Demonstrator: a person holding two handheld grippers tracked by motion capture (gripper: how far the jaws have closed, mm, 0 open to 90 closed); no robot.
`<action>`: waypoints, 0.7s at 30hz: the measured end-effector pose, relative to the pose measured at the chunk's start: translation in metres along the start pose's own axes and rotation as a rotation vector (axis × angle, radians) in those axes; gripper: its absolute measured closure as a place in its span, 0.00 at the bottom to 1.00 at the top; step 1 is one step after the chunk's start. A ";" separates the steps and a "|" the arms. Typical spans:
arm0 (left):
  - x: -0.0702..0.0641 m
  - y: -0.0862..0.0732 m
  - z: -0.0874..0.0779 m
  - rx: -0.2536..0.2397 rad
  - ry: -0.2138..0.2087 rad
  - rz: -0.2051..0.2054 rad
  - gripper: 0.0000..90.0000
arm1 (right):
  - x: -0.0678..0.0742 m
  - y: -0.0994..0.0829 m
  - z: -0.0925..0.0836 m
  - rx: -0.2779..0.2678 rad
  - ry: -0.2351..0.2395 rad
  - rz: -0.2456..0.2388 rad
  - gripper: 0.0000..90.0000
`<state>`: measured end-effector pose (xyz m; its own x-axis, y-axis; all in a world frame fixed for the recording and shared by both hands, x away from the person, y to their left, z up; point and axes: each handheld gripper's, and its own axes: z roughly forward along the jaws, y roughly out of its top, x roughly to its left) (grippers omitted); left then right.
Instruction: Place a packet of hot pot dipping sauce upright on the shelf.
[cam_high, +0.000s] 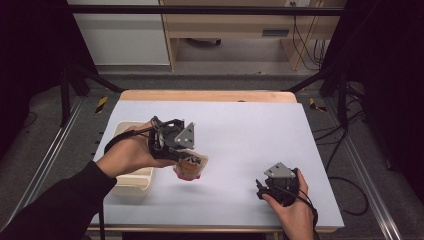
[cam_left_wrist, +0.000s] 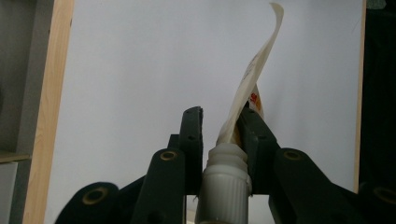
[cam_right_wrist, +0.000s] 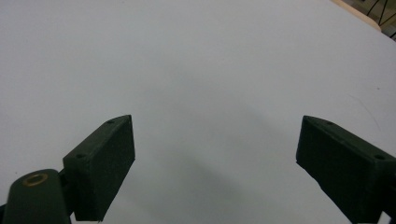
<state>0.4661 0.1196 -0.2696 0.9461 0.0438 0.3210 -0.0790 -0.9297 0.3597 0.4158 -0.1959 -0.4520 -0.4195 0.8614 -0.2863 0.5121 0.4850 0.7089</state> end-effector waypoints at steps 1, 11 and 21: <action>0.001 -0.001 -0.001 0.000 0.002 -0.001 0.81 | 0.000 0.000 0.000 0.006 0.004 0.007 0.13; 0.005 -0.015 -0.018 0.003 0.020 -0.021 0.81 | -0.003 -0.001 0.002 0.004 0.011 0.036 0.13; 0.013 -0.028 -0.031 -0.001 0.031 -0.042 0.81 | -0.003 -0.001 0.002 0.009 0.010 0.034 0.13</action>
<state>0.4708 0.1572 -0.2482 0.9384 0.0938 0.3327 -0.0400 -0.9265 0.3742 0.4183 -0.1982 -0.4530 -0.4089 0.8760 -0.2558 0.5328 0.4567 0.7124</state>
